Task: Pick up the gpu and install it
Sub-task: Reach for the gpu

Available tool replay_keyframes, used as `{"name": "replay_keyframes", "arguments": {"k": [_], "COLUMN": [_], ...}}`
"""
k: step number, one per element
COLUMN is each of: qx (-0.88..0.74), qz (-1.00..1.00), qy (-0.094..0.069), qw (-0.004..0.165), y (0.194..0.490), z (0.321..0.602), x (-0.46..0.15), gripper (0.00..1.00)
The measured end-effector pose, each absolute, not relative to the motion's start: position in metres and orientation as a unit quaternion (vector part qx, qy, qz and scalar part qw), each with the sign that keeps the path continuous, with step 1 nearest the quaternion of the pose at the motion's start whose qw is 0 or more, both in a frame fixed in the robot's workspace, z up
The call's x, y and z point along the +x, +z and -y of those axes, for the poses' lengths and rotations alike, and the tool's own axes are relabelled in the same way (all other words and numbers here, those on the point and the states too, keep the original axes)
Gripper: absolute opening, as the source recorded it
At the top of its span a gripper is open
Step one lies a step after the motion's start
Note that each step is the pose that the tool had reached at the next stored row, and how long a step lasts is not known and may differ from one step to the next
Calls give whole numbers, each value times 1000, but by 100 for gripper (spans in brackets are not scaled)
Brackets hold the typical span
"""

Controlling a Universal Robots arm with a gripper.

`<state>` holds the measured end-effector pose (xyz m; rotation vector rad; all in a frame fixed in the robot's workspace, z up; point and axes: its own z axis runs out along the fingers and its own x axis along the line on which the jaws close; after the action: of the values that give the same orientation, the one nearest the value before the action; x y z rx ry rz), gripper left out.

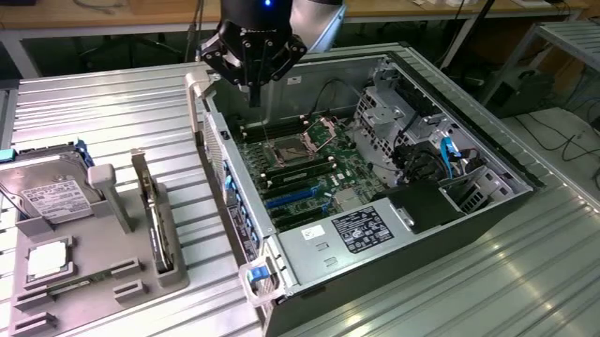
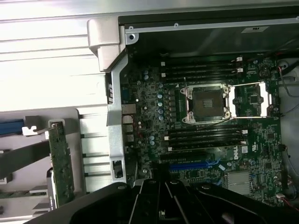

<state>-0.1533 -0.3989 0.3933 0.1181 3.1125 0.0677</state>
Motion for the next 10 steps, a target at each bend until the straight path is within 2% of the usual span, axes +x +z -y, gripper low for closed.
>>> {"name": "replay_keyframes", "arguments": {"k": [10], "qx": [38], "qz": [-999], "qy": [22], "qw": [13], "y": [393], "z": [399], "x": [-175], "gripper": [11]}}
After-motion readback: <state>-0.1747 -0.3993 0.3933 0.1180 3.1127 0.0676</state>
